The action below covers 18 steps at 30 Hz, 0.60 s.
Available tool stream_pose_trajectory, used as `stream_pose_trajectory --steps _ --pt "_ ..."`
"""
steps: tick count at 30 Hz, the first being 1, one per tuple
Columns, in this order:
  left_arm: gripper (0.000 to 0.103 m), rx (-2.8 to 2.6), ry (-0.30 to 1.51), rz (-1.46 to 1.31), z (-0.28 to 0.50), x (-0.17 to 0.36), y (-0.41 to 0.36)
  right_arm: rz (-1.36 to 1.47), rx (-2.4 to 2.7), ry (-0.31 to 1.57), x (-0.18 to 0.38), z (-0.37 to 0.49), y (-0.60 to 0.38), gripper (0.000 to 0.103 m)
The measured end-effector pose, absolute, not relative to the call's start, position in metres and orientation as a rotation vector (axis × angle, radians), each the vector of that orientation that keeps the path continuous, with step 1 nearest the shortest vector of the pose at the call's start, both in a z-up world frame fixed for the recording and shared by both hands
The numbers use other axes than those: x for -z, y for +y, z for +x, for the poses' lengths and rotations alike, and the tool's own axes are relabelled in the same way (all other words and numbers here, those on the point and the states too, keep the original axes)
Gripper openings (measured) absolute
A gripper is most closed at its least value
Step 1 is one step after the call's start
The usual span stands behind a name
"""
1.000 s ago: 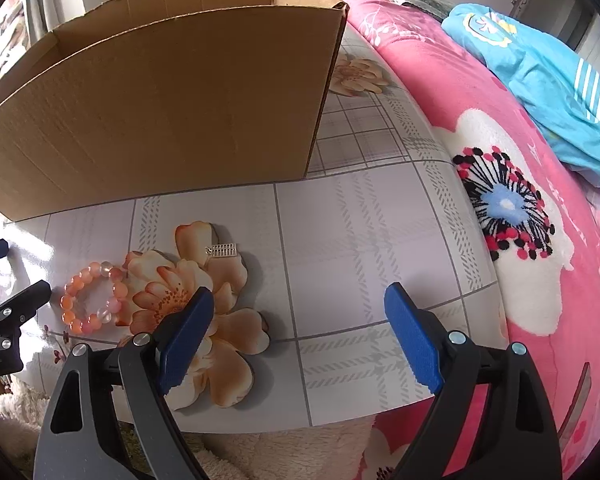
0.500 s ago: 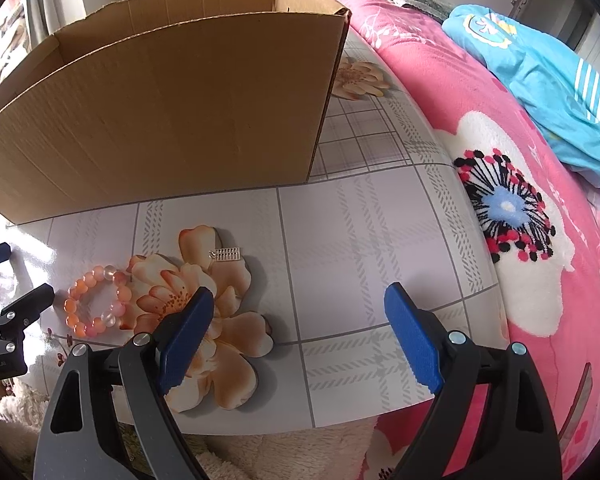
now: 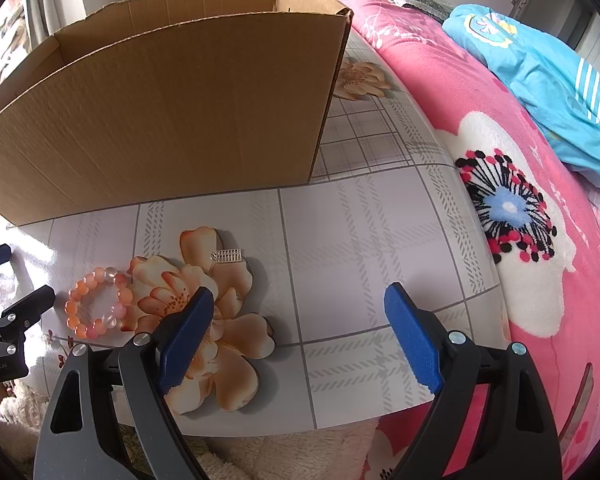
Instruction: Organize jewelry
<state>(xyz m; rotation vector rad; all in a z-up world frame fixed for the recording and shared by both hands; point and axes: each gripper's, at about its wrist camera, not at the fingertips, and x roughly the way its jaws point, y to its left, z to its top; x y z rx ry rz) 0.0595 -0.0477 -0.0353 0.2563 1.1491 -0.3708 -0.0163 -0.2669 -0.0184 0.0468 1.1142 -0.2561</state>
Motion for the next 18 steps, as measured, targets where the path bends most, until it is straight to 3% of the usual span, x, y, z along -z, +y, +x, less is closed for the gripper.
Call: stream_pose_trajectory --steps 18 --pt "0.095 0.37 1.149 0.257 0.0595 0.0348 -0.0468 0.051 0.254 1.107 0.0178 -0.0163 -0.2669 0.085"
